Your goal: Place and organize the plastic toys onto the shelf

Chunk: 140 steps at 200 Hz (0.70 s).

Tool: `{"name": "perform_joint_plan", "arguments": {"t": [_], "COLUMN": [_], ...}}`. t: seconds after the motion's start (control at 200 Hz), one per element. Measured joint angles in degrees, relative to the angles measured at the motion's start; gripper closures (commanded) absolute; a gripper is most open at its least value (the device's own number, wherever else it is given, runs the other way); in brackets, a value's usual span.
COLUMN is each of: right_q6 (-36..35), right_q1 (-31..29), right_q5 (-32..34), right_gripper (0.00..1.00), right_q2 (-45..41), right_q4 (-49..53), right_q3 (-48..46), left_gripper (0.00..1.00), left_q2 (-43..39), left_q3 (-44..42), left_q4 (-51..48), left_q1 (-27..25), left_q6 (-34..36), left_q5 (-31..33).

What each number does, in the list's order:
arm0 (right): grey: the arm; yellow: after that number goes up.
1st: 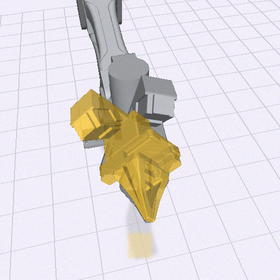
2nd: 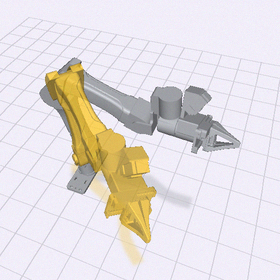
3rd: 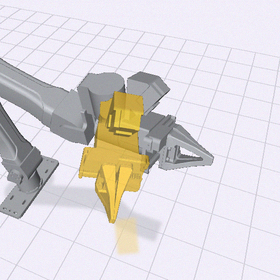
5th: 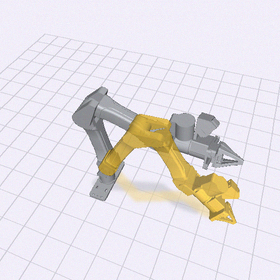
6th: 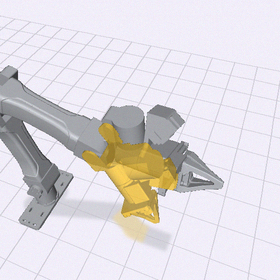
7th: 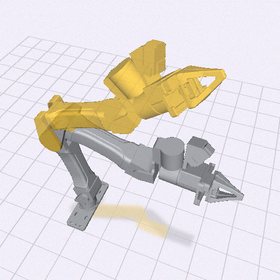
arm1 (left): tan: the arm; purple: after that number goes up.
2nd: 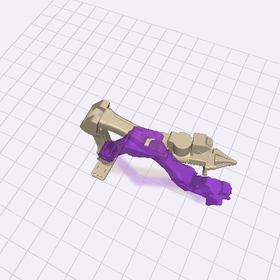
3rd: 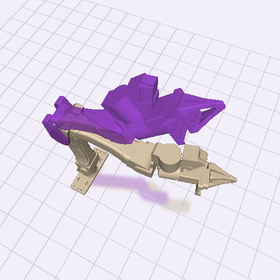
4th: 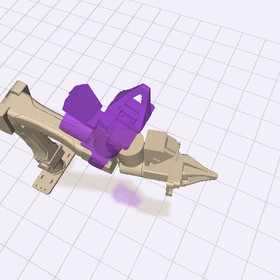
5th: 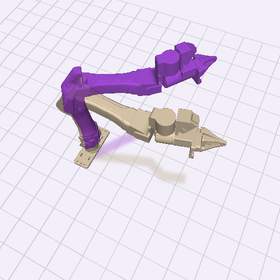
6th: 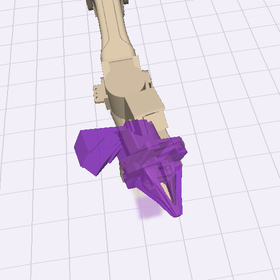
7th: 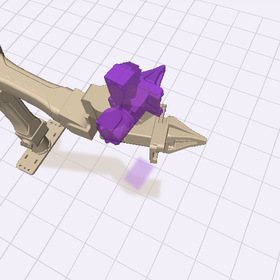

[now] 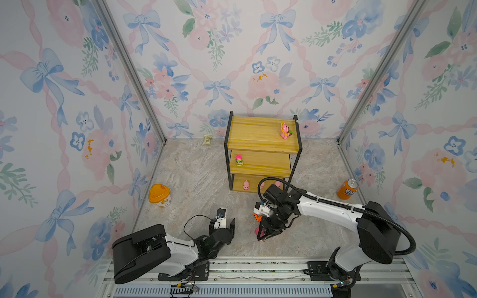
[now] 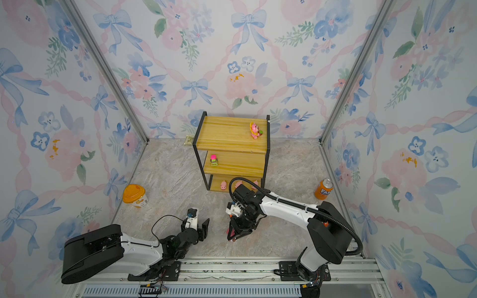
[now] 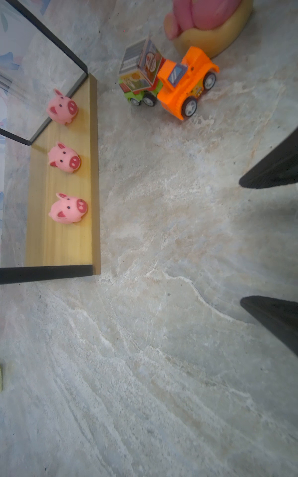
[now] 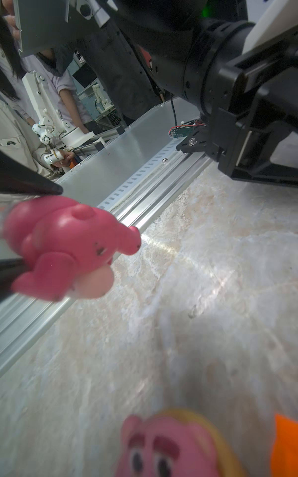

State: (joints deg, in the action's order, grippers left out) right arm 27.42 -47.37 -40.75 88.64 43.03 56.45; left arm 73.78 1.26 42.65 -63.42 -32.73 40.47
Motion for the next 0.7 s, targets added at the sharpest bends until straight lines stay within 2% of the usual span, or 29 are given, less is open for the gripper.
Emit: {"name": "perform_joint_plan", "arguments": {"t": [0.37,0.7], "right_q6": [2.21,2.27], "right_q1": [18.43,27.82], "right_q5": [-4.31,-9.88], "right_gripper": [1.00,1.00], "right_q2": [-13.51,-13.33], "right_q4": [1.62,3.43], "right_q3": [-10.14,-15.89], "left_gripper": [0.33,0.33], "left_q2": [2.82,7.65], "left_q3": [2.10,4.20], "left_q4": [0.04,1.66], "left_q1": [-0.02,-0.02], "left_q6": [1.25,2.58], "left_q5": [-0.02,-1.57]}}
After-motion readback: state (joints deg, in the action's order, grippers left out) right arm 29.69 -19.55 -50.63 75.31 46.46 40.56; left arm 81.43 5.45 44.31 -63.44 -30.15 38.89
